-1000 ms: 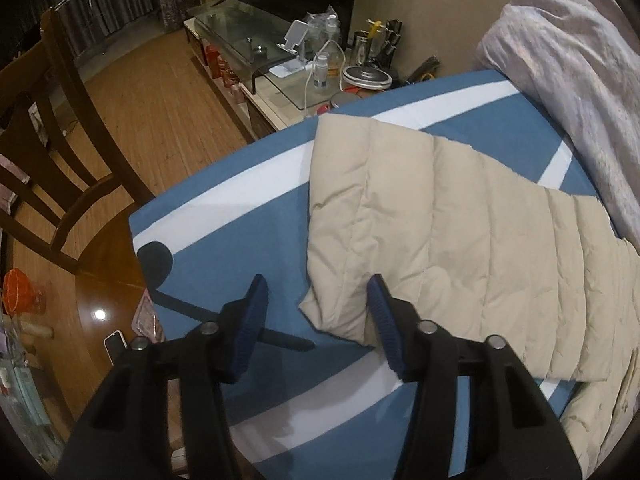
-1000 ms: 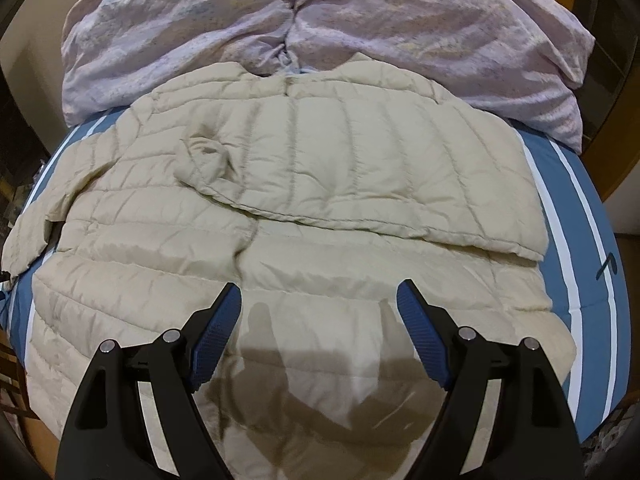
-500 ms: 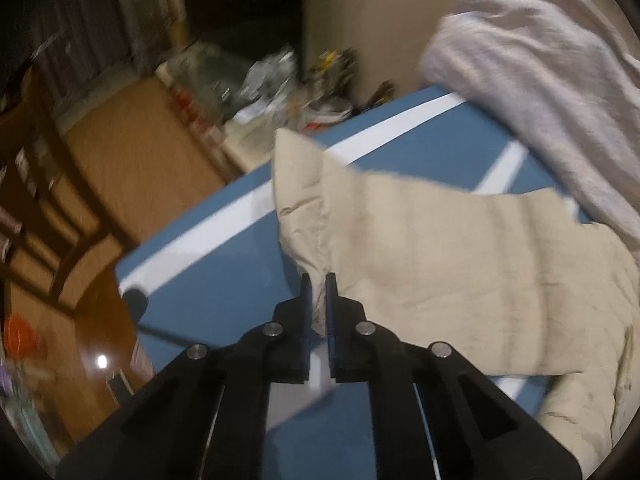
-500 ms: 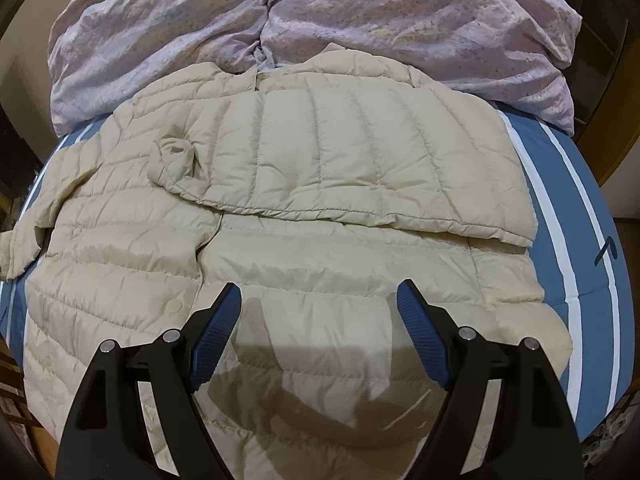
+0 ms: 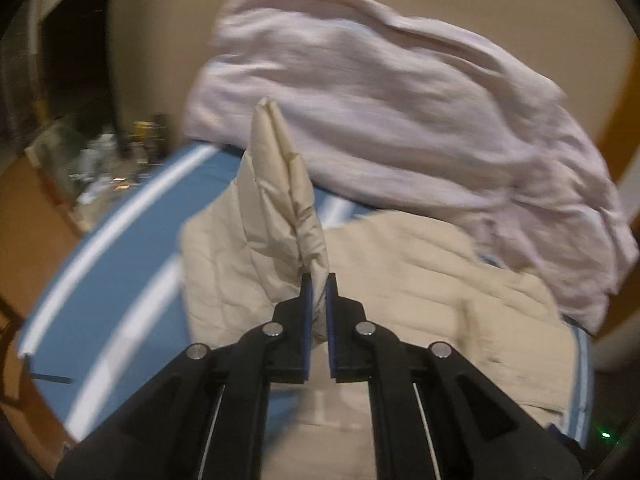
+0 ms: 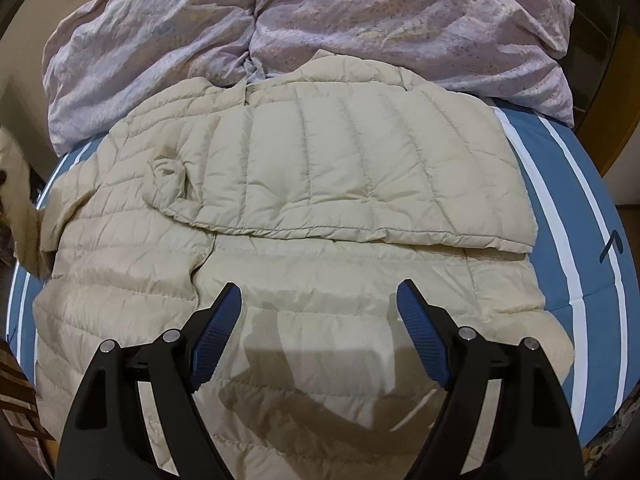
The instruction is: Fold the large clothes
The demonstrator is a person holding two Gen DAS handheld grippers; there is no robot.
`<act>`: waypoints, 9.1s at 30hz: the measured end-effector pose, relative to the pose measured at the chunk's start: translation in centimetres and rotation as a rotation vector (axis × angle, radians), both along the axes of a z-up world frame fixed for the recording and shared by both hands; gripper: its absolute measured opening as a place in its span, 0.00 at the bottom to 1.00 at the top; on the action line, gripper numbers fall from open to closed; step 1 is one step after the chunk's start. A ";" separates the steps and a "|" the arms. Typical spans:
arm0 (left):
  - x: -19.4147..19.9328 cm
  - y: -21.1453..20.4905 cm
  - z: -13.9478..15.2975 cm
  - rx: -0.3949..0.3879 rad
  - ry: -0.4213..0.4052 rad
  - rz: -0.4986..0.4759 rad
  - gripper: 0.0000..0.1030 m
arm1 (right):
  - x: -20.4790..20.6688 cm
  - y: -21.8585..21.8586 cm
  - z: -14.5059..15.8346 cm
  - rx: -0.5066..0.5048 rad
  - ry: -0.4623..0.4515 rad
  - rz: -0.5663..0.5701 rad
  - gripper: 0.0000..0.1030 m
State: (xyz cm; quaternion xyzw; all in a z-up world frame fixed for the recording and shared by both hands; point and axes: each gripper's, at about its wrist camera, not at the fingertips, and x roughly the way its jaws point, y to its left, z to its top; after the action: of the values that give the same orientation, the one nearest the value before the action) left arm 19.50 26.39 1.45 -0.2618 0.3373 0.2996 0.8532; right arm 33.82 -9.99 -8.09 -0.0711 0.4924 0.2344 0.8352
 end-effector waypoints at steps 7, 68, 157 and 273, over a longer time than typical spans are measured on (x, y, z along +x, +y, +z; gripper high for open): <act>6.5 -7.1 -0.3 -0.057 -0.028 -0.209 0.06 | 1.3 -1.3 0.2 0.006 0.002 -0.029 0.79; 8.1 -7.3 -10.2 0.056 0.341 -0.176 0.51 | 5.5 4.5 -3.3 0.171 0.175 -0.020 0.06; -10.4 -6.6 0.1 -0.100 -0.077 -0.132 0.07 | 0.5 -20.0 6.2 0.631 0.011 -0.283 0.07; 18.6 4.6 -11.6 0.111 0.278 -0.063 0.79 | 19.0 -2.1 -3.4 0.009 -0.086 -0.160 0.65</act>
State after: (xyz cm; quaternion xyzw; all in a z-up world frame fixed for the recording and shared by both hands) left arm 38.10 30.98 -10.14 -0.1594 0.4431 0.3242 0.8204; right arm 52.84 -12.10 -11.51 -0.0378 0.4590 0.1658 0.8720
